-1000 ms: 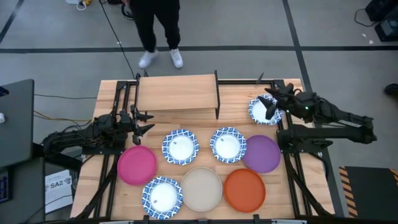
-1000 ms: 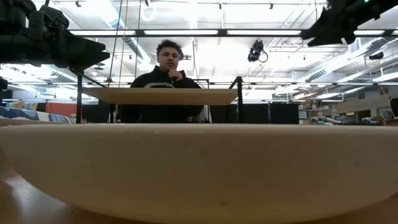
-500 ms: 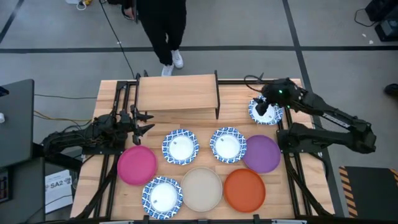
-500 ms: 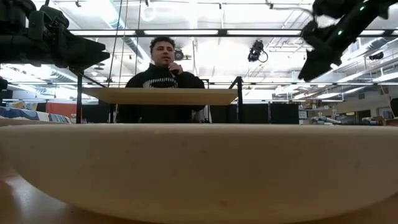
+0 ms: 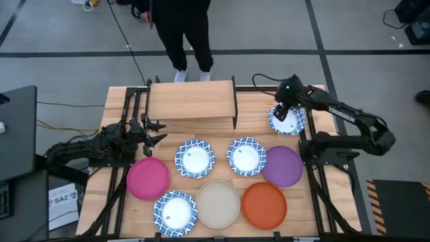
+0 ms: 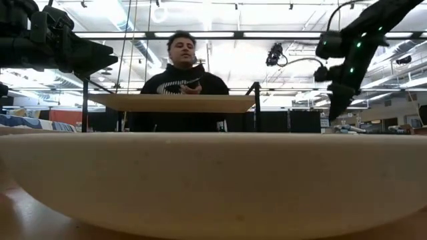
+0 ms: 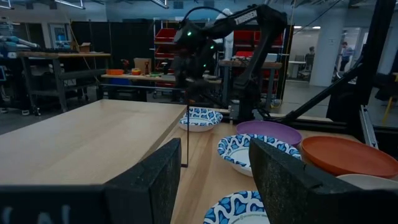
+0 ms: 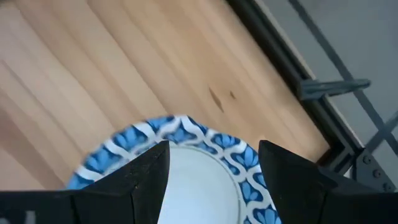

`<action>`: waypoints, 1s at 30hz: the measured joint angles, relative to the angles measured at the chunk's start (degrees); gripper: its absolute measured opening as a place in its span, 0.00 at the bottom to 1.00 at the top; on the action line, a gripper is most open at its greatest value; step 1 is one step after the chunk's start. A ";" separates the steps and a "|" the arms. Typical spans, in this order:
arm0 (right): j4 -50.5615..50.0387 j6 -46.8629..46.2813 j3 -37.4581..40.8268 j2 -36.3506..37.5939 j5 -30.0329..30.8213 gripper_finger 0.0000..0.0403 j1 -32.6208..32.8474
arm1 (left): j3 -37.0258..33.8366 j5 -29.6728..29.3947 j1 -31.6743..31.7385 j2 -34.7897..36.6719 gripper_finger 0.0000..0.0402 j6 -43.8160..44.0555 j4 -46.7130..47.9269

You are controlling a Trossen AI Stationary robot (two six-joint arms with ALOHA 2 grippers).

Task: Place and stack plates onto a shelf
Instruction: Put the top right white patterned bowl on the shelf

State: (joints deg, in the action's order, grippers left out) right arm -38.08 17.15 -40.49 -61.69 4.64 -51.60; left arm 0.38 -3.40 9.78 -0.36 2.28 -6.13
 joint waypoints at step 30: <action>-9.03 16.68 -14.29 -28.20 0.44 0.54 -4.07 | 0.00 0.01 -0.01 0.01 0.49 0.04 -0.01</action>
State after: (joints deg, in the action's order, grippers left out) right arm -47.11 33.82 -54.78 -89.89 5.08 -55.67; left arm 0.38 -3.39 9.77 -0.35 2.33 -6.14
